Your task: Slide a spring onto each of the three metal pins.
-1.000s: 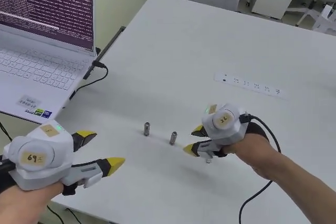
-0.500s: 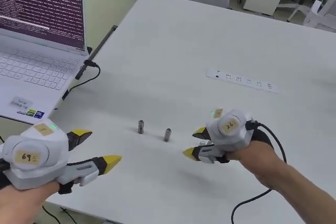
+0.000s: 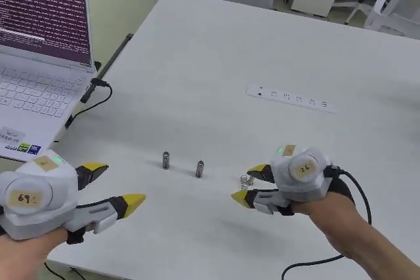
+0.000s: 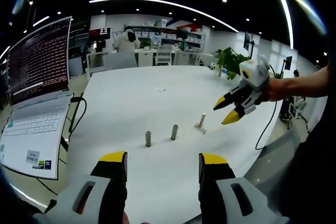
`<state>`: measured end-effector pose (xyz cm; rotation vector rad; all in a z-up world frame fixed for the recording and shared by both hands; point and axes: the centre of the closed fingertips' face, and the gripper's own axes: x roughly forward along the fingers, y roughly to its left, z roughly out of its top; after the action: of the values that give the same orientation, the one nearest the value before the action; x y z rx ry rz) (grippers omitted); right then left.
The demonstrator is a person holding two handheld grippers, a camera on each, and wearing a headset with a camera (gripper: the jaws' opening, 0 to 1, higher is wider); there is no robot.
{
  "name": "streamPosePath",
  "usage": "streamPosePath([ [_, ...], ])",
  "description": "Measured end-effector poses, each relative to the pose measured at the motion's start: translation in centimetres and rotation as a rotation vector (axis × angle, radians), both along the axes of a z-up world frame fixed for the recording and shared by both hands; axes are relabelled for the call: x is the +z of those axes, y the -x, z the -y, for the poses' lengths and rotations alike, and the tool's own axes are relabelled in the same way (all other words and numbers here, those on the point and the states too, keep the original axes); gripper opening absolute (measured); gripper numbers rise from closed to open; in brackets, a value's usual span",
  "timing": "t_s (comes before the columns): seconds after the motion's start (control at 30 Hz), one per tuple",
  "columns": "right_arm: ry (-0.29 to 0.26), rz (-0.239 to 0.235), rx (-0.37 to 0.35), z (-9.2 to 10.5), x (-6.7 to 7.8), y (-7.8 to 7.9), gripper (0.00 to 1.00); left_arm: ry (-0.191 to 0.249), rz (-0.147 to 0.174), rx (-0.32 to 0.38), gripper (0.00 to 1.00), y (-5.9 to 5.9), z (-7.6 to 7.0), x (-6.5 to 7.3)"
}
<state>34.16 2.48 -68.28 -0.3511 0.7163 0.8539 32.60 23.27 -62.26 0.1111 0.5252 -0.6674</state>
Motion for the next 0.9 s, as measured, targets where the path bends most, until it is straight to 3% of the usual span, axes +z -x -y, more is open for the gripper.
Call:
streamPosePath([
  [0.63,-0.063,0.038,-0.197,6.4,2.1,2.3,0.43,0.002,0.000,-0.003,0.50,-0.6,0.6,0.1],
  [0.9,-0.077,0.030,-0.275,8.8,2.2,3.7,0.47,0.000,-0.010,-0.030,0.50,-0.7,1.8,-0.1],
])
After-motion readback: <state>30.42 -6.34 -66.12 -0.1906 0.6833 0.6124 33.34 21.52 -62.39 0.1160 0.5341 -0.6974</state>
